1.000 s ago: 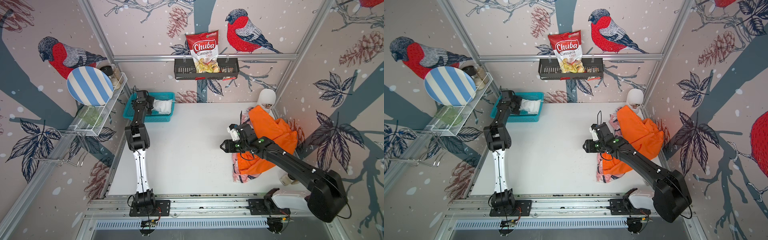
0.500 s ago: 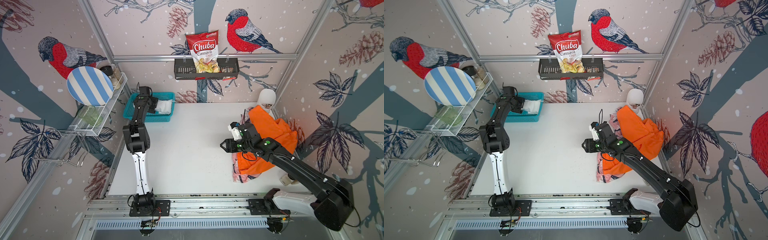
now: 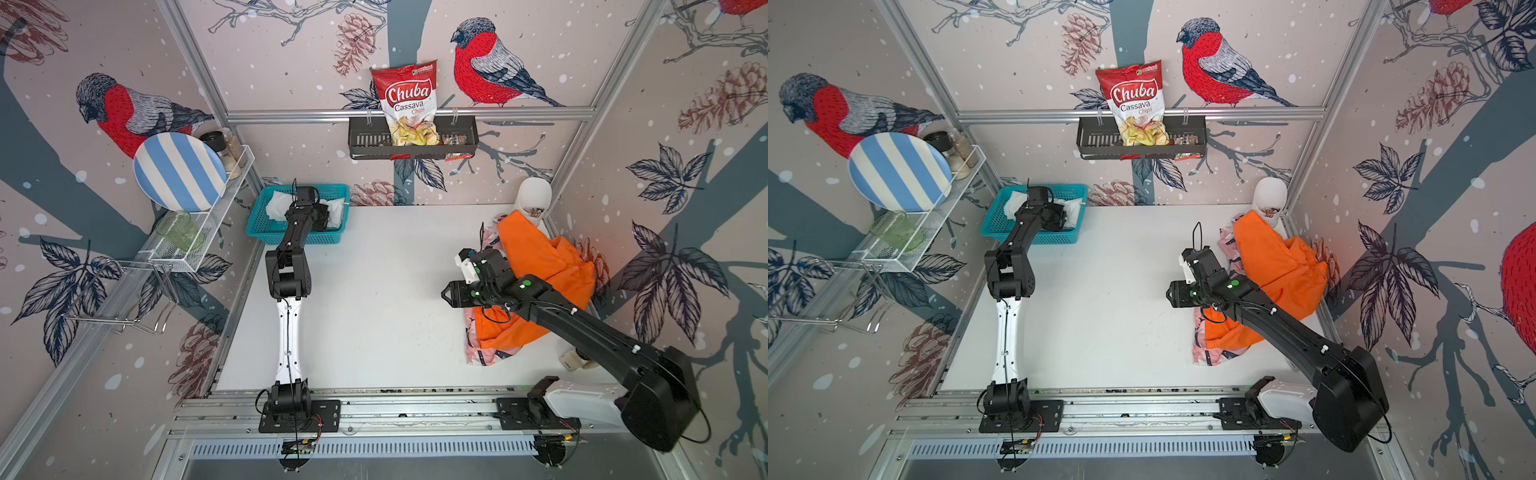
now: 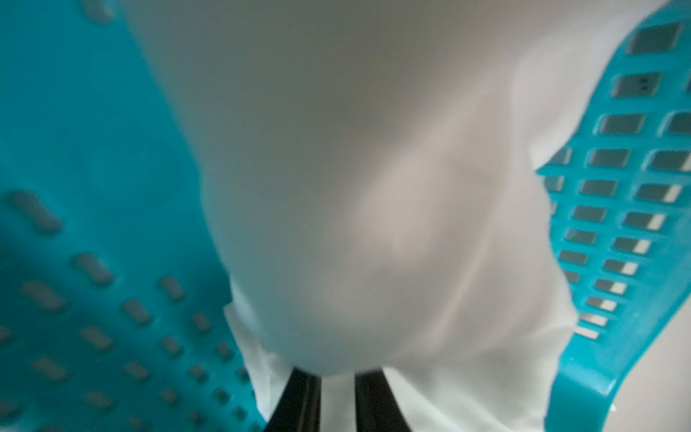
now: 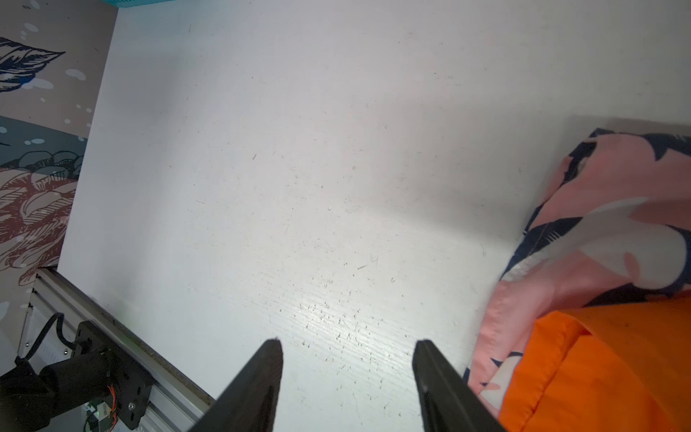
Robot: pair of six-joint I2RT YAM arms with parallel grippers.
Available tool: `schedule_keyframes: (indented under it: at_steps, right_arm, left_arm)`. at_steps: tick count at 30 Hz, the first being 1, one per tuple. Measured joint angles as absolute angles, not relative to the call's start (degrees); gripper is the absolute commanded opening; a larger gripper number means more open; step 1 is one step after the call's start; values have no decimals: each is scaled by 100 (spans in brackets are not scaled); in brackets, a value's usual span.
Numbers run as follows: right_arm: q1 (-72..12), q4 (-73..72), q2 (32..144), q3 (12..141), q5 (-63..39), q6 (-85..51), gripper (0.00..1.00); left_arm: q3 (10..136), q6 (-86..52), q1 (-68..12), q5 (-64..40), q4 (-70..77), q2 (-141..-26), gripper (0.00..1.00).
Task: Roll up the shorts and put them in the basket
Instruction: Place the shorts in the bin.
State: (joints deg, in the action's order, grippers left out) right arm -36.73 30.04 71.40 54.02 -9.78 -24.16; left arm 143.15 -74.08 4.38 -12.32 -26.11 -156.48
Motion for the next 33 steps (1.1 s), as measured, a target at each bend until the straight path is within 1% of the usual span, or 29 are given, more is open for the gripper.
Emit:
schedule_keyframes:
  at_steps: [3, 6, 8, 12, 16, 19, 22, 27, 33]
  right_arm:
    - [-3667, 3006, 7133, 5402, -943, -2416, 61]
    - [-3645, 3011, 7041, 5400, -937, -2418, 61]
    - [-3647, 3033, 6934, 5404, -917, -2421, 61]
    - [-3667, 3144, 6746, 5531, -917, -2440, 61]
    - [-3752, 3218, 6558, 5682, -895, -2445, 61]
    - [-3826, 3288, 6405, 5708, -851, -2488, 61]
    - [-3898, 3363, 6276, 5686, -823, -2550, 61]
    - [-3922, 3461, 6233, 5586, -766, -2589, 61]
    - [-3929, 3452, 6475, 5581, -766, -2591, 61]
  left_arm:
    - [14765, -7456, 438, -1339, -2244, -15968, 24]
    - [14844, -7450, 438, -1378, -2147, -15970, 29]
    - [14744, -7367, 438, -1413, -2185, -15847, 37]
    - [14114, -7225, 434, -1435, -2502, -15270, 43]
    - [13753, -7155, 445, -1166, -3105, -14556, 44]
    - [13668, -7013, 528, -910, -3503, -13972, 43]
    - [13555, -6895, 731, -727, -3603, -13653, 42]
    - [13524, -6700, 1033, -460, -4056, -13847, 42]
    - [14025, -6401, 1234, -403, -4178, -14466, 40]
